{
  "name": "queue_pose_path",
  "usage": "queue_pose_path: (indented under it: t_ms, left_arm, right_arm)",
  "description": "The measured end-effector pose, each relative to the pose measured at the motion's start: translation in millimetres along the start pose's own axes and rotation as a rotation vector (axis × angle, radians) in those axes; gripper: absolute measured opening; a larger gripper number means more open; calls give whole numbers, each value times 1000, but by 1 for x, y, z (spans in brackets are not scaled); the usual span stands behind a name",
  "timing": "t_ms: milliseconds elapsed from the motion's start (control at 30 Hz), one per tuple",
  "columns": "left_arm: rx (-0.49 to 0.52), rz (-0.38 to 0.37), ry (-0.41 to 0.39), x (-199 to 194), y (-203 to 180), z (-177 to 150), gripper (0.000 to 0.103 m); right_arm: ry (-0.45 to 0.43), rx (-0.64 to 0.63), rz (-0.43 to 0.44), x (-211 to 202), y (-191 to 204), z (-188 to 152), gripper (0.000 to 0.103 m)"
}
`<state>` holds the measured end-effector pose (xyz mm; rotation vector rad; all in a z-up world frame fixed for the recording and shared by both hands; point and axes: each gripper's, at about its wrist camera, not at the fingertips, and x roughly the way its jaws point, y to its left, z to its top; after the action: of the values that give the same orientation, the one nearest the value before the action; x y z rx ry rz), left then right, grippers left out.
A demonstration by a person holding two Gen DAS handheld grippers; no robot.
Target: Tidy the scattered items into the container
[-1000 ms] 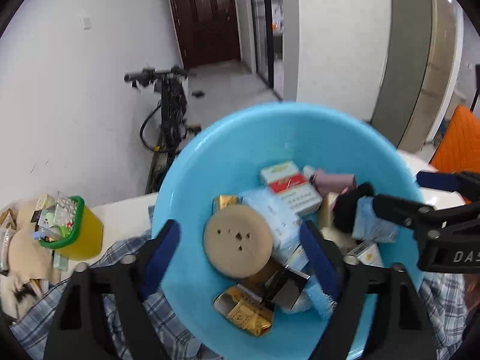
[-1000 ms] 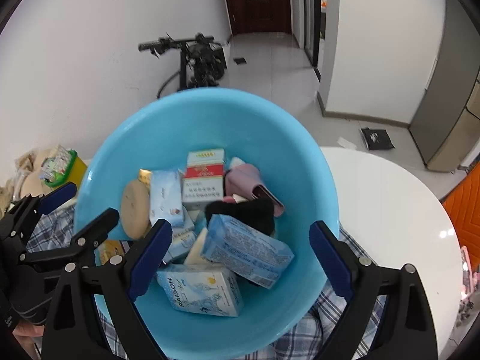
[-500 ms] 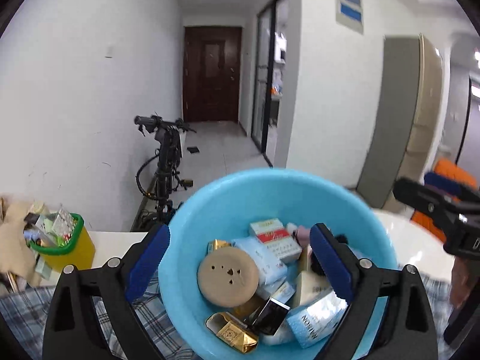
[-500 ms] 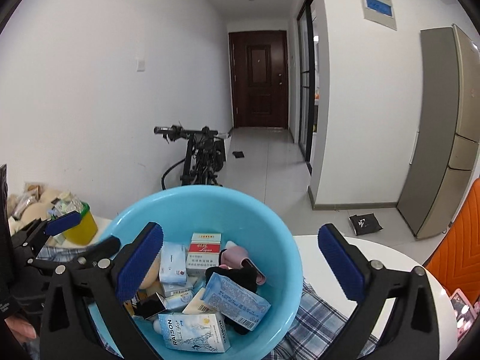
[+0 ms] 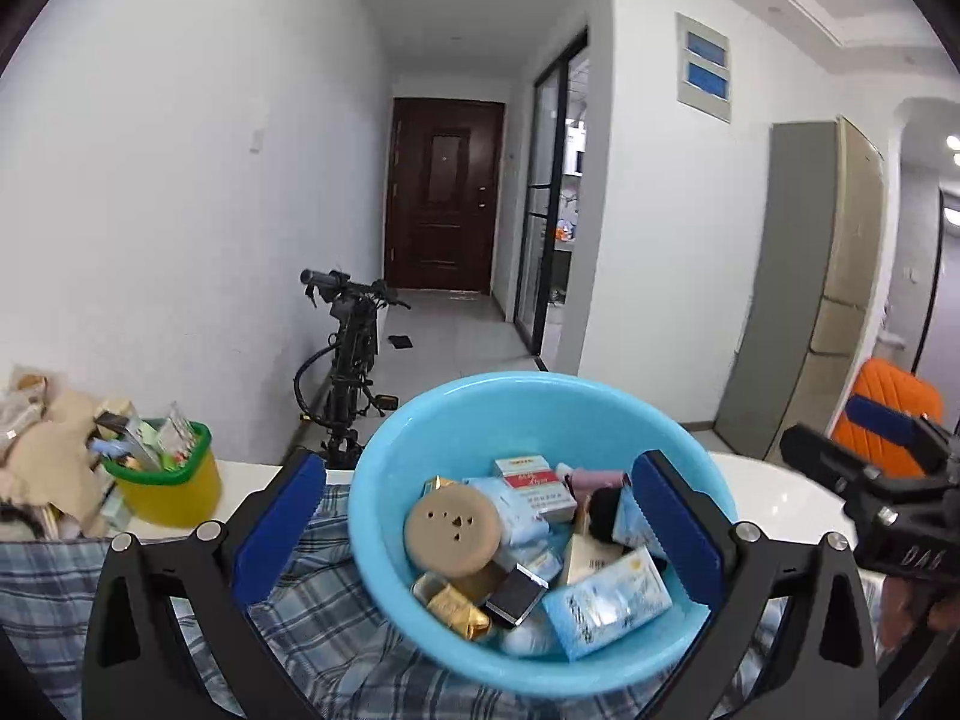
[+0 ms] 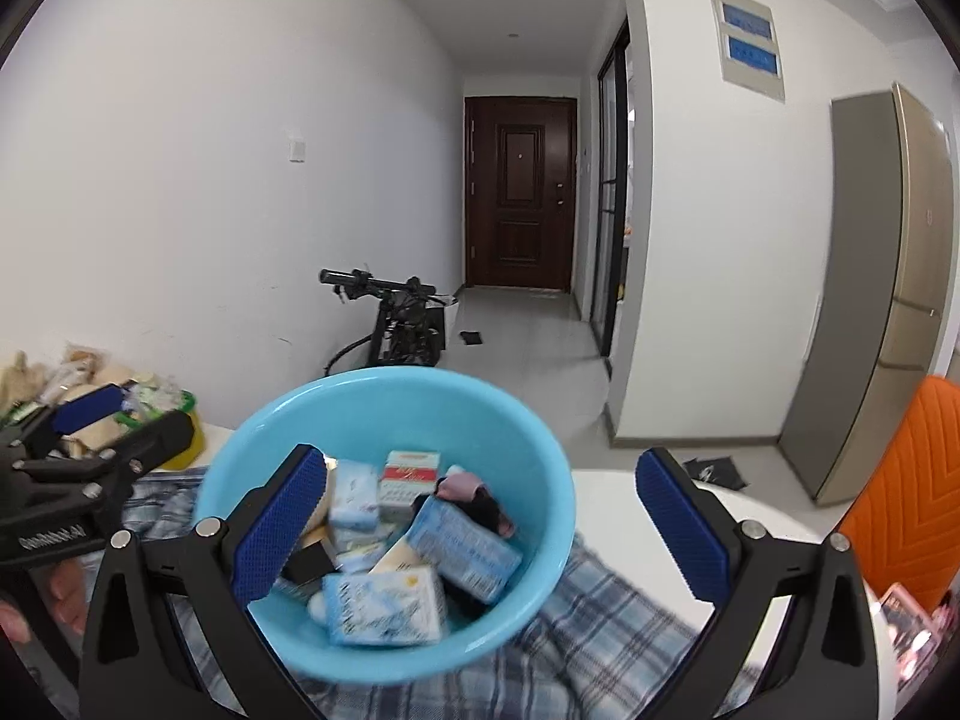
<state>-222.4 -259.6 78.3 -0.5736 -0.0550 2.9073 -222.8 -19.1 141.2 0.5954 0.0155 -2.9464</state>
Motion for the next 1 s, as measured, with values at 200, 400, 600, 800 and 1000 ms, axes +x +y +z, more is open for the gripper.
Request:
queue_pose_path:
  t_ms: [200, 400, 600, 800, 1000]
  left_arm:
    - [109, 7, -66, -52, -18, -18, 103]
    - [86, -58, -80, -92, -23, -24, 103]
    - [99, -29, -70, -129, -20, -45, 103]
    - [58, -46, -96, -174, -16, -79, 103]
    - [57, -19, -160, -207, -18, -104, 103]
  right_arm:
    - [33, 43, 90, -48, -2, -4, 103]
    - [19, -3, 91, -104, 9, -11, 103]
    - [-33, 6, 96, -154, 4, -41, 103]
    - [-43, 28, 101, -185, -4, -70, 103]
    - [-66, -12, 70, -198, 3, -99, 103]
